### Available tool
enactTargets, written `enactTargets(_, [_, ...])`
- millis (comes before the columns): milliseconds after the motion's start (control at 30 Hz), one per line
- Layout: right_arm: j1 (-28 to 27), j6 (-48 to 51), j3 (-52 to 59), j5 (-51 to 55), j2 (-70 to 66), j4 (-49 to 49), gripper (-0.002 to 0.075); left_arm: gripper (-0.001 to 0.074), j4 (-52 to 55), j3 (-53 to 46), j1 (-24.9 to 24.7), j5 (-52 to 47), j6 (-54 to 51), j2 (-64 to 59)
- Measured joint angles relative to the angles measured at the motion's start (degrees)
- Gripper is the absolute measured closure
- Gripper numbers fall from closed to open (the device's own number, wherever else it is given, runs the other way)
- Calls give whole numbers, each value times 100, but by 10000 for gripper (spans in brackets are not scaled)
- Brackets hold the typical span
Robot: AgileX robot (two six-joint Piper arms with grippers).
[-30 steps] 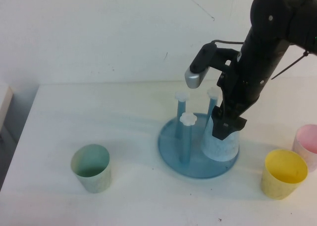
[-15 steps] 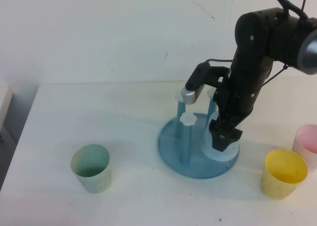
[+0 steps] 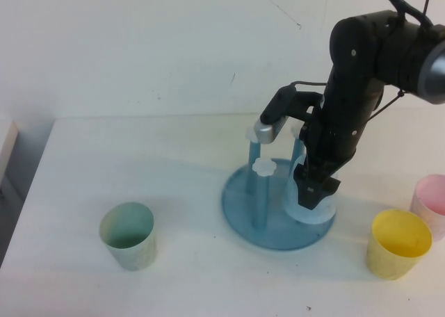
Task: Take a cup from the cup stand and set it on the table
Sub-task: Pick up the cup from the rack, then hand over the cup
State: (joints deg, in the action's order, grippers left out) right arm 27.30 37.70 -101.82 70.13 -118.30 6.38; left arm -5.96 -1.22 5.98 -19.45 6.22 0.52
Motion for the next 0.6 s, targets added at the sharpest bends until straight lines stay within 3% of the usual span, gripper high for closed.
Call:
enactTargets(267, [0, -218, 0, 0, 1022, -242, 125, 739, 0, 0, 0, 0, 0, 0])
enactTargets(600, [-141, -1171, 244, 53, 2892, -306, 125, 739, 0, 0, 0, 0, 0, 0])
